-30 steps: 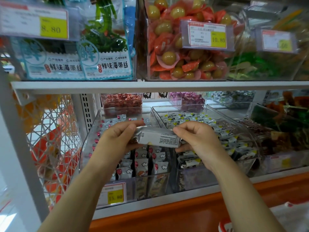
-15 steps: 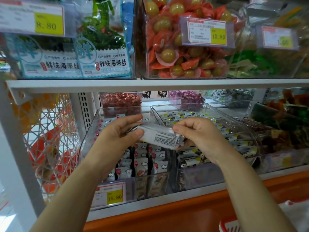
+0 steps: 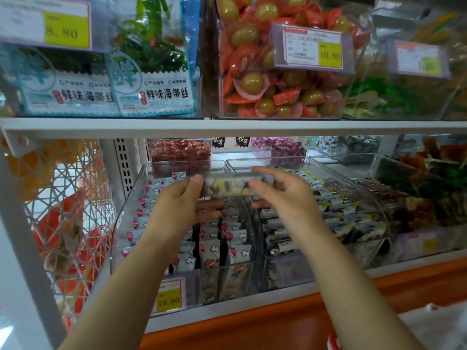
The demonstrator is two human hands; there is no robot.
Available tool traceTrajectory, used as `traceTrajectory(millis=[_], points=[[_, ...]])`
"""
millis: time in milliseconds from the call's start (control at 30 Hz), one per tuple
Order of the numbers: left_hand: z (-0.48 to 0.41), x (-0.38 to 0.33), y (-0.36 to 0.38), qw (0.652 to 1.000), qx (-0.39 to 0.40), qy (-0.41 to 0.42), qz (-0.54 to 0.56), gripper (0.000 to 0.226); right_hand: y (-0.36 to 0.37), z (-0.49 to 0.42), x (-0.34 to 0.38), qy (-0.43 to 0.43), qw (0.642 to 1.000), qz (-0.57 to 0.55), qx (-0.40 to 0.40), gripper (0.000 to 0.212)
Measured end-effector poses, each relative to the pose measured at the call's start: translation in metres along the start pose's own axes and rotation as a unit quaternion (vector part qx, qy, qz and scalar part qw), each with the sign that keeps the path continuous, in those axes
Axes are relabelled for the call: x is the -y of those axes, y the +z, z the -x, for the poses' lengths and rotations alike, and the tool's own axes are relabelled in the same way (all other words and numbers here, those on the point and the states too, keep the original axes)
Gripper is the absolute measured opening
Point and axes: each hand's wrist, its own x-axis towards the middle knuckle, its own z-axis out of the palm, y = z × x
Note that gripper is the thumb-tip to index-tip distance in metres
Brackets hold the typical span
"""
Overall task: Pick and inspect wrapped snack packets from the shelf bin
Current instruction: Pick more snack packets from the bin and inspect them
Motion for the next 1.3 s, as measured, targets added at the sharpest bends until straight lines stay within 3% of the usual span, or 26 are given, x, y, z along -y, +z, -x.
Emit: traceTrajectory(millis=[100, 167, 367, 433, 500, 600, 700, 833, 933, 1067, 1133, 1233, 1300], points=[[-0.013, -0.002, -0.005, 0.987, -0.021, 0.055, -0.148, 0.034, -0.008, -0.012, -0.005, 0.044, 0.989, -0.056, -0.130, 0.009], [-0.029, -0.001, -0.006, 0.961, -0.027, 0.086, -0.261, 0.038, -0.010, -0.022, -0.010, 0.058, 0.982, -0.065, -0.170, 0.008], [-0.086, 0.022, 0.003, 0.855, 0.105, 0.092, -0.499, 0.027, -0.003, -0.048, -0.015, 0.064, 0.983, -0.060, -0.164, 0.004], [-0.104, 0.031, 0.004, 0.817, 0.142, 0.099, -0.551, 0.031, -0.002, -0.058, -0.016, 0.059, 0.985, -0.033, -0.161, 0.012], [-0.119, 0.040, 0.004, 0.782, 0.166, 0.112, -0.590, 0.034, -0.002, -0.066, -0.019, 0.065, 0.985, -0.024, -0.160, 0.005], [-0.135, 0.052, 0.007, 0.746, 0.196, 0.107, -0.627, 0.040, -0.002, -0.072, -0.028, 0.073, 0.983, -0.010, -0.166, 0.021], [-0.140, 0.057, 0.012, 0.740, 0.202, 0.093, -0.634, 0.039, -0.003, -0.072, -0.033, 0.073, 0.984, 0.006, -0.165, 0.026], [-0.145, 0.058, 0.017, 0.760, 0.186, 0.025, -0.623, 0.042, -0.003, -0.075, -0.039, 0.064, 0.985, 0.025, -0.161, 0.031], [-0.141, 0.054, 0.021, 0.777, 0.186, 0.023, -0.601, 0.039, 0.002, -0.078, -0.038, 0.051, 0.985, 0.046, -0.161, 0.035], [-0.136, 0.054, 0.010, 0.706, 0.218, 0.057, -0.671, 0.043, 0.014, -0.094, -0.036, 0.024, 0.983, 0.097, -0.157, 0.021], [-0.135, 0.054, 0.005, 0.687, 0.225, 0.058, -0.689, 0.045, 0.022, -0.107, -0.036, -0.007, 0.980, 0.148, -0.135, 0.019], [-0.141, 0.054, 0.001, 0.698, 0.204, 0.091, -0.680, 0.047, 0.031, -0.123, -0.035, -0.048, 0.967, 0.221, -0.112, 0.017], [-0.147, 0.056, 0.001, 0.683, 0.205, 0.099, -0.694, 0.049, 0.034, -0.130, -0.038, -0.055, 0.960, 0.256, -0.100, 0.017]])
